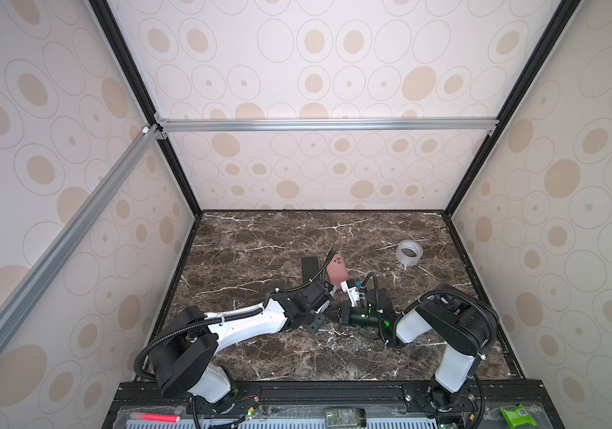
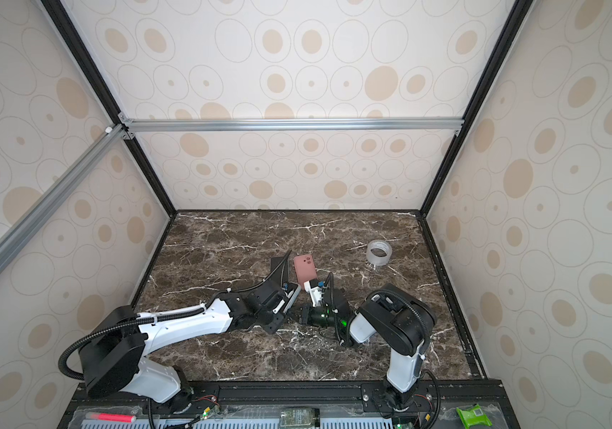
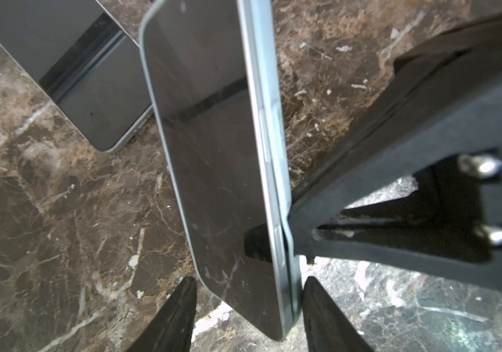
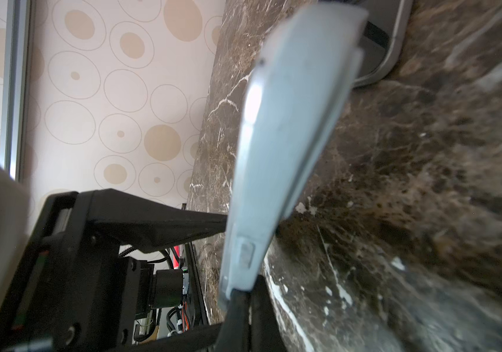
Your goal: Take the phone out of the phone case
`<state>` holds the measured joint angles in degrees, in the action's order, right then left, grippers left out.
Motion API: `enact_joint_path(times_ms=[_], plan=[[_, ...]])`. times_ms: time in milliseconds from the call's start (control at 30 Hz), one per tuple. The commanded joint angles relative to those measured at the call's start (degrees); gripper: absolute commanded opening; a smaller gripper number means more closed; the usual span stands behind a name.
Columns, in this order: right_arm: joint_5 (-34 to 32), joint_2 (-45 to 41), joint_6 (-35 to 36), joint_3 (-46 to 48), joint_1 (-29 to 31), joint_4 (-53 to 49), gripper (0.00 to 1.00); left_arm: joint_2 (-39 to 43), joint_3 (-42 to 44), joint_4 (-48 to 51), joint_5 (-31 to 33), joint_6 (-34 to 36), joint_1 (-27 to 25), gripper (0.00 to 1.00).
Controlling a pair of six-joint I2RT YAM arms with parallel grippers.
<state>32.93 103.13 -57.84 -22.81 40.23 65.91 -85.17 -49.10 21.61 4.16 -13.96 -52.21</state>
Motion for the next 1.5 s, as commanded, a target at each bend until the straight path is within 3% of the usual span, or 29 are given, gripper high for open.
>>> enact_joint_path(times_ms=[0,600,967,1467], plan=[[1.3,0.7,-0.7,-0.4,0.5,4.2,0.00,1.5,-1.3,1.1,2.6,0.6,0.0,0.56],[1.3,0.9,-1.0,-0.1,0.5,4.9,0.00,0.1,0.5,-0.4,1.0,0.1,-0.1,0.55],[1.1,1.2,-1.7,0.0,0.5,5.5,0.00,0.2,0.6,2.5,8.9,-0.9,-0.4,0.50],[1.2,2.0,-2.6,0.2,0.5,7.0,0.00,-2.6,-1.4,2.9,13.3,1.8,-1.4,0.43]])
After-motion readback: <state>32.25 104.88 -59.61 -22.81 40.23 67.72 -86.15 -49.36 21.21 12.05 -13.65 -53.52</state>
